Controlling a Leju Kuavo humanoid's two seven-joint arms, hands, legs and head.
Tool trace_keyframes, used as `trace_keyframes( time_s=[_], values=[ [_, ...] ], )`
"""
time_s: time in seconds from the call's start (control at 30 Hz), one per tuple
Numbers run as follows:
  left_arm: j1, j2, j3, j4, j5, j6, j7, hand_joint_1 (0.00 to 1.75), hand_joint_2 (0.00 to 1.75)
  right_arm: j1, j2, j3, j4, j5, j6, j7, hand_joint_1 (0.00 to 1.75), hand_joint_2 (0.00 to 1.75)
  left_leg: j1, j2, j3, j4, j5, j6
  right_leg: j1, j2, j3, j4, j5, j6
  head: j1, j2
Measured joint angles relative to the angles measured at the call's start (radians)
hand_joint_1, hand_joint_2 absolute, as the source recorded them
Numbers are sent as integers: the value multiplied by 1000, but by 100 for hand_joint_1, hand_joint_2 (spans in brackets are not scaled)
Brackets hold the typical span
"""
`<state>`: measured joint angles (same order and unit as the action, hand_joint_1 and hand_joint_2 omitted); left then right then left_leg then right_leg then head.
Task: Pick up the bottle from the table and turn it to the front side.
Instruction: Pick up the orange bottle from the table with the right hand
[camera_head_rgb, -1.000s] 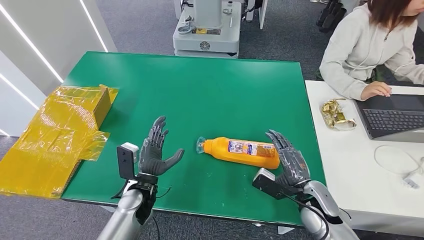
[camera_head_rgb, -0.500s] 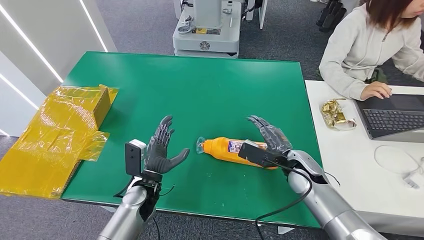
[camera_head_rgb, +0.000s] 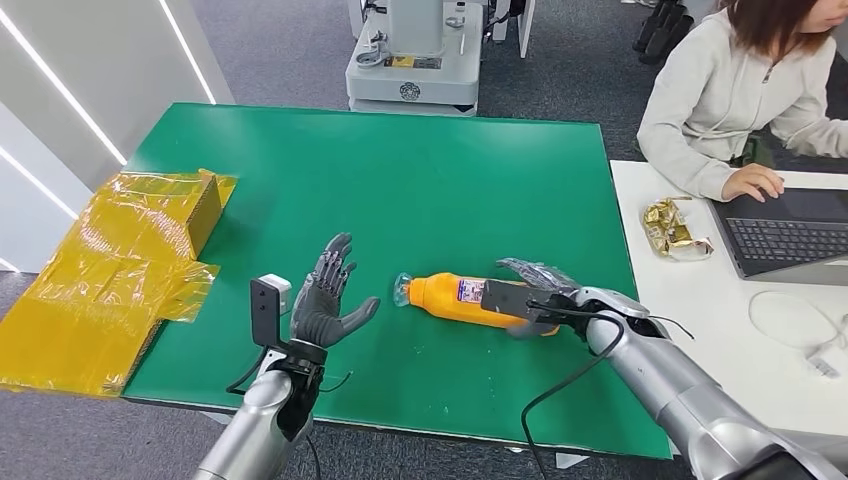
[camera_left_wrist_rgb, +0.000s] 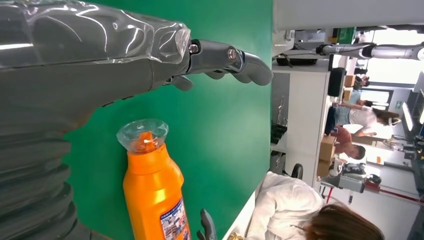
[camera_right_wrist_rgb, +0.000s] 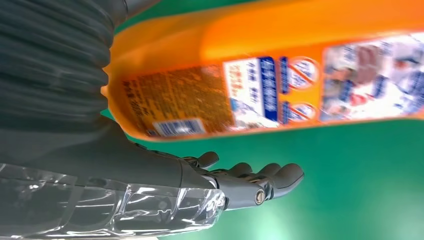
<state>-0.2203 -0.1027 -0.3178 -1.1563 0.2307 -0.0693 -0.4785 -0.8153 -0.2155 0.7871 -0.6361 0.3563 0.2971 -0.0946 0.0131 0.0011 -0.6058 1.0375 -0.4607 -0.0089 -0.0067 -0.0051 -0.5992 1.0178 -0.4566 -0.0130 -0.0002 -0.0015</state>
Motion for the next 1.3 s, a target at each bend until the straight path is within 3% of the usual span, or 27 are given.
trace_keyframes(
  time_s=[0.4, 0.47, 0.53, 0.6, 1.3],
  values=[
    [27, 12, 3, 0, 18, -5, 3, 0, 175, -14, -24, 95, 7, -31, -2, -3, 5, 175, 0, 0, 0, 0, 0, 0, 0, 0, 0, 0, 0, 0, 0, 0],
    [30, 13, 6, -2, 18, -5, 3, 0, 175, -23, -24, 116, 7, -23, -9, -2, 72, 175, 0, 0, 0, 0, 0, 0, 0, 0, 0, 0, 0, 0, 0, 0],
    [33, 13, 11, -7, 18, -4, 3, 0, 175, -36, -23, 139, 7, -17, -14, 2, 153, 175, 0, 0, 0, 0, 0, 0, 0, 0, 0, 0, 0, 0, 0, 0],
    [37, 13, 16, -14, 20, -2, 5, 0, 175, -48, -21, 158, 7, -21, -13, 3, 171, 175, 0, 0, 0, 0, 0, 0, 0, 0, 0, 0, 0, 0, 0, 0],
    [78, 13, 39, -58, 24, 15, 9, 0, 175, -85, 4, 243, 21, -50, -55, -14, 175, 175, 0, 0, 0, 0, 0, 0, 0, 0, 0, 0, 0, 0, 0, 0]
  ],
)
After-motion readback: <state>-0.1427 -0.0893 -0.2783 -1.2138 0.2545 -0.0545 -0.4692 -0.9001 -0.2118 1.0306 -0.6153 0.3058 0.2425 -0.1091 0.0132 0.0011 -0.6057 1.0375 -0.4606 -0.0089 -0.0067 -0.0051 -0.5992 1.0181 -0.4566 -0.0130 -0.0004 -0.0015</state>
